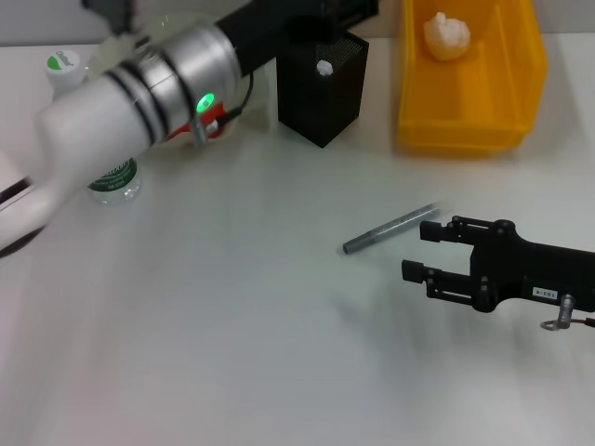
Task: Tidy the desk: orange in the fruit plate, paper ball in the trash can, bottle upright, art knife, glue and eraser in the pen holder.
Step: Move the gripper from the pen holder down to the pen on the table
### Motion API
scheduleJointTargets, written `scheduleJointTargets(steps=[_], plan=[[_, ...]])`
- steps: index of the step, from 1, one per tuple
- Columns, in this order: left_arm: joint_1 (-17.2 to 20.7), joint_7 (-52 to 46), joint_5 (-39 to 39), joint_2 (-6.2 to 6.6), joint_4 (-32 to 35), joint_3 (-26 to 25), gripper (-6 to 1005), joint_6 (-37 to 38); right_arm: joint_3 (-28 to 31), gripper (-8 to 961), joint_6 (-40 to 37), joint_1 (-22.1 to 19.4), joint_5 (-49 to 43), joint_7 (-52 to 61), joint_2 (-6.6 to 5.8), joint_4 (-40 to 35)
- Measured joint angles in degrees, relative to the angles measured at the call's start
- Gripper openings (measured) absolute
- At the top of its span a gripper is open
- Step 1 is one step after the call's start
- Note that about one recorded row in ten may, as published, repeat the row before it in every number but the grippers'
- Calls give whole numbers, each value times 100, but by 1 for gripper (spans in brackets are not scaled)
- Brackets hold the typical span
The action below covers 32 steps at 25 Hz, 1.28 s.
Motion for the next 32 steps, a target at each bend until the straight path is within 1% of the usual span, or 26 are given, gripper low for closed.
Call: scheduleJointTargets(steps=[2,3,4,7,8,9,11,14,15,16,17,19,20,21,22,23,24,26,27,28,29,30,31,32], plan=[[308,-488,511,102,161,-117,815,813,48,653,-1,0,1,0,-4,1],[410,-666,713,142,202,-172,815,1113,84,653,-9,0,6,0,-4,2],[556,-926,1025,225,246,-299,815,1559,133,652,-28,0,27,0,-8,1],[840,-1524,1818,386,142,-842,815,2687,206,651,-93,0,150,3,-19,2],[883,-1611,1983,410,93,-972,815,2871,212,650,-109,0,190,12,-21,1],[958,-1742,2305,452,-6,-1222,815,3213,217,650,-117,-3,218,19,-23,-1],[1045,-1830,2764,511,-131,-1569,815,3634,234,649,-137,-6,244,43,-25,-19],[1151,-1824,3354,580,-194,-1888,815,4036,314,647,-145,1,249,138,-26,-54],[1193,-1795,3860,617,-195,-2064,815,4190,422,646,-153,27,252,376,-32,-143],[1193,-1795,3860,617,-195,-2064,815,4190,422,646,-153,27,252,376,-32,-143],[1205,-1790,4030,622,-196,-2146,815,4216,462,645,-173,46,252,519,-43,-205],[1244,-1768,4342,596,-197,-2376,815,4230,498,644,-254,106,239,817,-83,-320],[1244,-1768,4342,596,-197,-2376,815,4230,479,644,-308,153,207,910,-112,-358],[1257,-1746,4432,570,-198,-2457,815,4233,479,643,-308,153,207,910,-112,-358],[1270,-1669,4620,502,-200,-2617,815,4236,464,643,-317,165,193,900,-117,-358],[1271,-1643,4708,457,-199,-2672,815,4229,453,642,-316,160,168,815,-117,-359],[1269,-1633,4747,434,-196,-2690,815,4218,449,642,-314,142,133,714,-111,-360],[1269,-1633,4747,434,-196,-2690,815,4218,453,641,-296,94,17,547,-91,-360],[1257,-1632,4789,402,-191,-2699,815,4200,462,640,-290,71,-67,503,-84,-360],[1181,-1631,4850,296,-166,-2713,815,4122,475,639,-291,42,-180,482,-84,-359],[1181,-1631,4850,296,-166,-2713,815,4122,485,639,-293,17,-268,474,-84,-359],[1118,-1631,4855,210,-145,-2713,815,4027,488,638,-289,-60,-450,448,-76,-351],[1118,-1631,4855,210,-145,-2713,815,4027,488,638,-289,-60,-450,448,-76,-351],[1049,-1631,4861,122,-130,-2700,815,3888,492,637,-279,-110,-515,415,-68,-351]])
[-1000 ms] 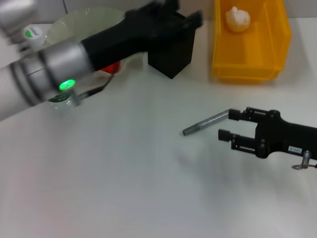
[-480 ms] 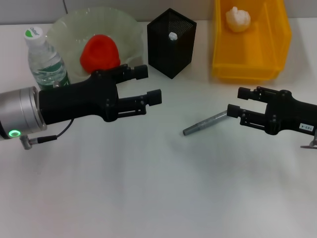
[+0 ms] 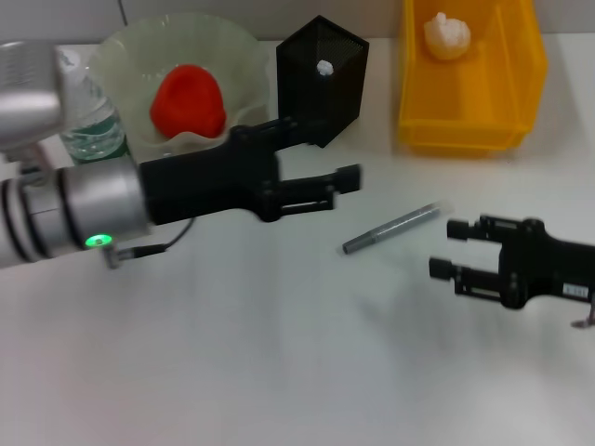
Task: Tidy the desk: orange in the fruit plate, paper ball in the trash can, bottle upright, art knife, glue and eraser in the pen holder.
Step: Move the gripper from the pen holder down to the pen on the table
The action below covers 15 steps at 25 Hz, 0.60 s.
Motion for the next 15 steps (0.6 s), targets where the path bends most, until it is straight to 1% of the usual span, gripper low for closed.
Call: scheduleJointTargets(steps=[1,3,5,6,8,9,11,12,13,14,15], plan=[[-168,0,49,-113,8,99,815,-309,11,637,13,-48,-34,-50,8,1],[-344,-17,127,-142,-17,264,815,-545,188,636,-5,-206,-41,-257,28,22],[-528,-91,169,-151,-59,450,815,-740,271,635,-22,-237,-39,-301,31,34],[-545,-106,170,-151,-58,464,815,-769,318,634,-34,-245,-36,-317,31,36],[-528,-109,160,-146,-37,455,815,-762,526,633,-134,-241,-28,-203,32,20],[-528,-109,160,-146,-37,455,815,-762,526,632,-134,-241,-28,-203,32,20],[-369,-64,143,-108,-10,342,815,-578,652,631,-257,-177,-22,110,20,-72],[-279,-19,145,-88,-8,264,815,-455,668,631,-305,-124,-31,371,5,-201],[-197,34,147,-67,-7,195,815,-348,645,630,-396,15,-151,1010,-20,-574],[-197,34,147,-67,-7,195,815,-348,645,630,-396,15,-151,1010,-20,-574],[-2,211,158,-11,-21,86,815,-131,628,629,-494,125,-322,1408,-26,-857]])
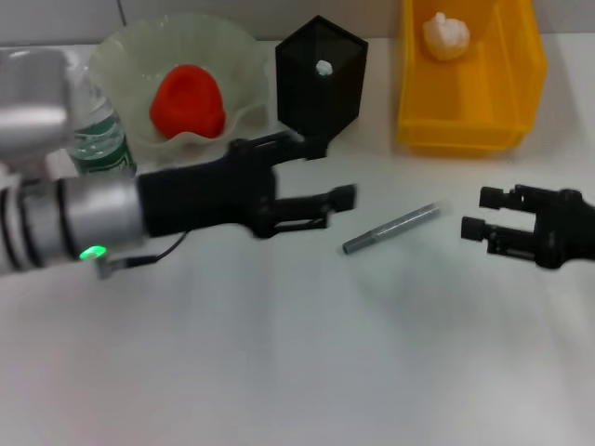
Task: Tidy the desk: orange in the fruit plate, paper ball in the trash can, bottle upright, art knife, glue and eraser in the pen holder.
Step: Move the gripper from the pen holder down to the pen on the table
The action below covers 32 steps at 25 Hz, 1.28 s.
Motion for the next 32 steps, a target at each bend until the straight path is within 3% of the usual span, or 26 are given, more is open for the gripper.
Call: scheduleJointTargets(steps=[2,3,4,7,8,11,13,15,18,23,32], plan=[[297,249,-10,71,-11,-109,815,181,-9,628,-254,238,-413,659,-16,-547],[297,249,-10,71,-11,-109,815,181,-7,628,-541,560,-910,1180,-42,-972],[460,364,-12,96,-18,-251,815,226,-7,627,-541,560,-910,1180,-42,-972],[621,515,-1,106,-46,-447,815,253,-81,625,-929,1224,-1923,1812,-100,-1424],[665,558,2,106,-49,-463,815,256,-358,625,-979,1657,-2553,2020,-128,-1601],[739,603,5,91,-51,-469,815,260,-713,623,-930,1947,-2946,2112,-133,-1693],[793,605,7,78,-53,-471,815,260,-1356,622,-708,2317,-3380,2132,-117,-1741],[810,606,6,73,-53,-471,815,261,-1554,621,-573,2403,-3480,2127,-103,-1741],[853,606,-12,65,-52,-475,815,258,-2440,619,25,2620,-3614,2026,-58,-1632],[921,606,7,71,-61,-562,815,228,-3128,617,604,2776,-3693,1713,40,-1246],[969,620,526,190,-140,-557,814,307,-3640,600,1326,2876,-3672,1308,66,-712]])
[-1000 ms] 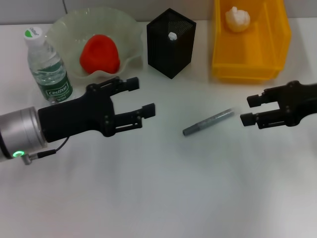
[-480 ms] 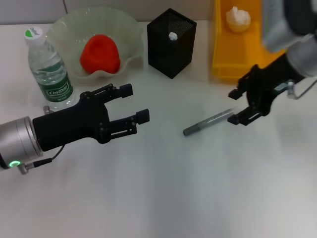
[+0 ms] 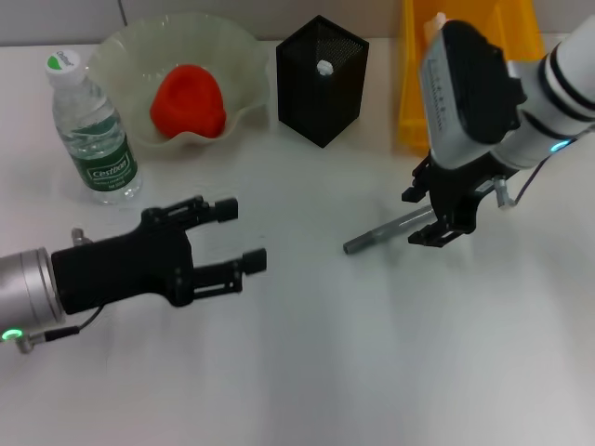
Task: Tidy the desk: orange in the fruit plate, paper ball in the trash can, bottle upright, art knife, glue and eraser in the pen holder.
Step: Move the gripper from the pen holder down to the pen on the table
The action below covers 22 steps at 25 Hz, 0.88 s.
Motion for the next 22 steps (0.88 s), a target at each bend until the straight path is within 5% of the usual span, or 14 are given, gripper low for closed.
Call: scheduleJointTargets(steps=[6,16,22], plan=[[-8,78,237,82,6,-39,814,-10,-158,538,349,85,9,-113,10,285],[-34,78,253,91,7,-174,814,-45,-182,300,602,290,-15,-190,10,734],[-45,74,248,97,37,-216,814,-26,-186,268,660,348,-19,-220,10,873]])
